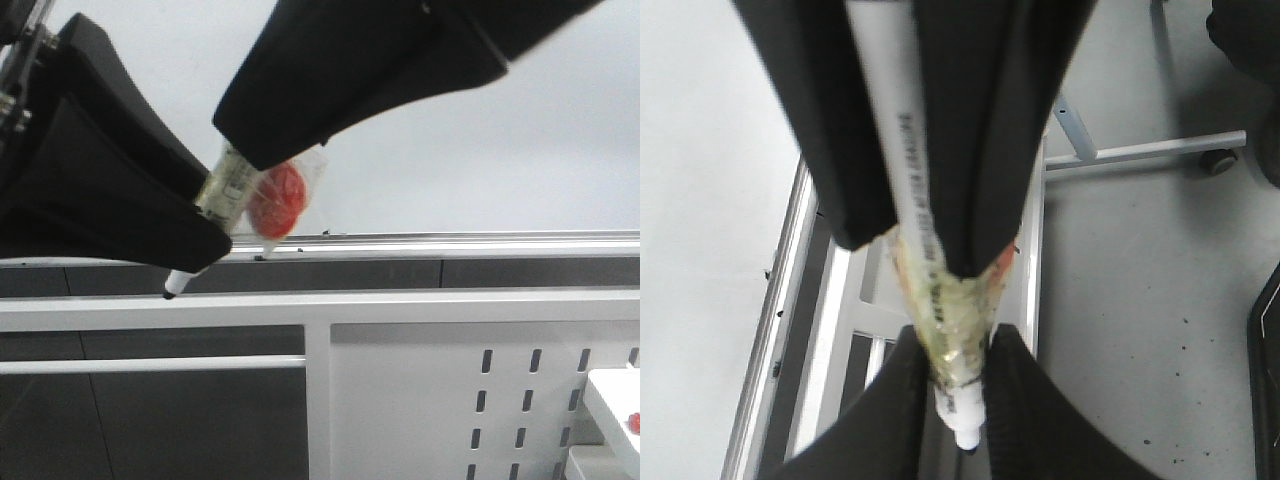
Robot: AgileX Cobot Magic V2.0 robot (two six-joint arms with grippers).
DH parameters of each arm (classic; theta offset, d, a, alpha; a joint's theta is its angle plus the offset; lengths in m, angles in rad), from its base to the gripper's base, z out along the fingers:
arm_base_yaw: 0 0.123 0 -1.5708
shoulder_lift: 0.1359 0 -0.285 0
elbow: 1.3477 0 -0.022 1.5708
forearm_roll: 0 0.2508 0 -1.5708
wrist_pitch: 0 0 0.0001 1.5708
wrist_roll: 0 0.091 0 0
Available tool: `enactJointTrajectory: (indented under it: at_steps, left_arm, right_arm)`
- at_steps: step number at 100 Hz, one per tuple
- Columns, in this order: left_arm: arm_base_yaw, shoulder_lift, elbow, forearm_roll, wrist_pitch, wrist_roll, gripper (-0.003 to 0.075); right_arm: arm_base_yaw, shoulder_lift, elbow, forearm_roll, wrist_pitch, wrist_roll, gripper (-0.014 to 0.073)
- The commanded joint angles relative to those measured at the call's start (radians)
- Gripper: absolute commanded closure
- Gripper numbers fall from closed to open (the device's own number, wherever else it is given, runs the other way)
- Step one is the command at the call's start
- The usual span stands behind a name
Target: Write number 1 on whiteboard
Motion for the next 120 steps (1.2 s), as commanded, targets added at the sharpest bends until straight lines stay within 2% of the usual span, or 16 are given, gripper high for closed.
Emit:
enactJointTrajectory:
  at_steps: [1,6,17,21,25,34,50,67,82,95,104,120]
  left_arm:
    - [-0.008,-0.052,-0.042,-0.039,-0.104,0.021,0.0657]
    - [-0.008,-0.083,-0.044,-0.103,-0.104,0.005,0.0556]
    - [-0.006,-0.191,-0.044,-0.254,-0.100,0.003,0.0268]
    - [-0.006,-0.231,-0.044,-0.291,-0.100,0.003,0.0217]
    - [-0.006,-0.286,-0.044,-0.328,-0.098,0.003,0.0198]
    - [-0.004,-0.415,-0.044,-0.391,-0.098,0.003,0.0258]
    - [0.015,-0.668,-0.002,-0.360,-0.114,-0.043,0.0483]
    - [0.147,-0.898,0.108,-0.265,-0.119,-0.177,0.0736]
    - [0.281,-1.035,0.199,-0.260,-0.109,-0.292,0.0740]
    - [0.376,-1.100,0.247,-0.262,-0.066,-0.302,0.0740]
    - [0.427,-1.102,0.260,-0.274,-0.023,-0.302,0.0740]
    - [0.479,-1.102,0.268,-0.297,0.023,-0.302,0.0740]
  right_arm:
    - [-0.002,-0.016,-0.036,0.038,-0.115,0.018,0.0662]
    - [-0.002,-0.032,-0.036,0.040,-0.161,0.050,0.0661]
    - [-0.017,-0.105,-0.014,0.040,-0.292,0.100,0.0661]
    - [-0.017,-0.132,0.002,0.036,-0.332,0.100,0.0661]
    - [-0.017,-0.162,0.027,0.031,-0.370,0.100,0.0661]
    - [-0.017,-0.219,0.091,-0.013,-0.412,0.098,0.0661]
    - [-0.017,-0.309,0.237,-0.040,-0.531,0.098,0.0659]
    - [-0.017,-0.352,0.379,-0.040,-0.763,0.070,0.0659]
    - [-0.017,-0.350,0.402,-0.040,-0.771,-0.101,0.0659]
    - [-0.017,-0.348,0.402,-0.040,-0.839,-0.210,0.0659]
    - [-0.018,-0.348,0.402,-0.040,-0.919,-0.228,0.0660]
    - [-0.046,-0.316,0.402,-0.011,-0.967,-0.228,0.0660]
